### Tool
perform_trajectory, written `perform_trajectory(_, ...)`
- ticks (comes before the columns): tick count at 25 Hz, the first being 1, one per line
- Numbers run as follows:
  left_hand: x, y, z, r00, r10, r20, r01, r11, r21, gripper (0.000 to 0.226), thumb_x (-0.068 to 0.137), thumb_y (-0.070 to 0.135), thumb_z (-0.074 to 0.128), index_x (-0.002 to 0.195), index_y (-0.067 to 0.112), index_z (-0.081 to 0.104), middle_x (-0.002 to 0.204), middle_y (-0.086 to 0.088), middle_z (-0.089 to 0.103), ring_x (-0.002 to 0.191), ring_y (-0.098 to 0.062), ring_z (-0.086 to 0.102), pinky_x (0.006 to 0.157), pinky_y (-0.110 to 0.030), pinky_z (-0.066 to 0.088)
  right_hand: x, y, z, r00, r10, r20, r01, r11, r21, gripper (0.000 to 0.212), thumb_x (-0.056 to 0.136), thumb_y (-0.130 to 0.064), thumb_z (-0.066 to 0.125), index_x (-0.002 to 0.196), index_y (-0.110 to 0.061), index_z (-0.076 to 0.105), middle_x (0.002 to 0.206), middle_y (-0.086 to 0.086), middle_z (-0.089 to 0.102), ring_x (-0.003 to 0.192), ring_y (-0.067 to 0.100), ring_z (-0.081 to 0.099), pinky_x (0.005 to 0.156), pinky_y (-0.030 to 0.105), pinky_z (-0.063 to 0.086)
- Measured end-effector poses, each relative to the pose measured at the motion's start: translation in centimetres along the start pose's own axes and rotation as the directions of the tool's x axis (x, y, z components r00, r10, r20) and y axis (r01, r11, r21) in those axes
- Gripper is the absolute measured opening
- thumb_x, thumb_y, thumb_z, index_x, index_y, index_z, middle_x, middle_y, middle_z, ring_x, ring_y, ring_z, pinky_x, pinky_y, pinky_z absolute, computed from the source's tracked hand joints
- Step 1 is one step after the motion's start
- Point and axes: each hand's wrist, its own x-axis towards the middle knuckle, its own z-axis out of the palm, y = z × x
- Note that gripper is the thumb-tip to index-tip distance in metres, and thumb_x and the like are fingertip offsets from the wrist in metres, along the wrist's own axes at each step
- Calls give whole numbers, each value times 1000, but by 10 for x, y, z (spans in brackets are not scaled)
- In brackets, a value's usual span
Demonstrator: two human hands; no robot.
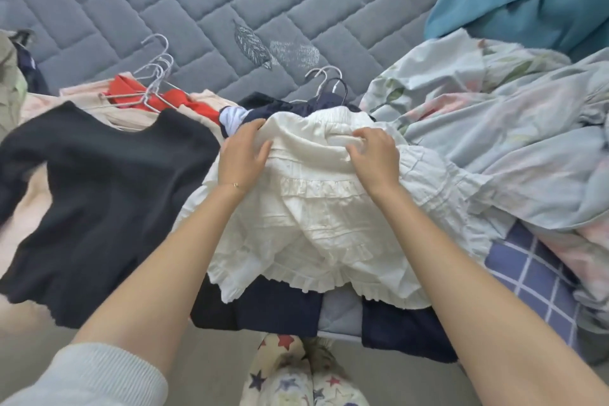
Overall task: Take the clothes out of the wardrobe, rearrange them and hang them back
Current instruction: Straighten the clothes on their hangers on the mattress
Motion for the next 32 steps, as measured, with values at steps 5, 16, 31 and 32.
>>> perform_trajectory(5,-73,39,-90,996,67,-54,-63,996,65,45,94,20,58,138,13,50,140,-5,53,128,-24,51,106,-46,39,-77,-62,-63,983,-92,156,104,992,-66,47,91,-20,59,137,-19,51,139,2,52,131,26,40,107,41,30)
perform_trajectory(16,-336,34,-277,843,-372,-390,385,922,-46,49,97,30,51,144,21,41,152,-1,39,142,-20,31,117,-47,25,-298,-241,-116,842,-483,239,431,870,239,45,92,-17,61,136,-20,53,140,-2,53,131,15,43,113,31,31)
perform_trajectory(31,-517,-207,-483,697,-477,-536,458,871,-179,49,97,28,53,144,16,43,153,-4,37,143,-20,30,116,-38,23,-464,-495,42,680,-665,308,646,742,177,47,91,-19,64,137,-21,53,139,-2,54,133,17,44,111,40,38)
perform_trajectory(32,-523,-221,-494,688,-486,-539,462,866,-191,49,97,28,52,144,16,42,153,-4,36,143,-19,29,116,-37,22,-474,-511,51,668,-675,314,656,733,180,47,91,-19,64,137,-21,52,138,-2,55,132,17,44,111,40,39)
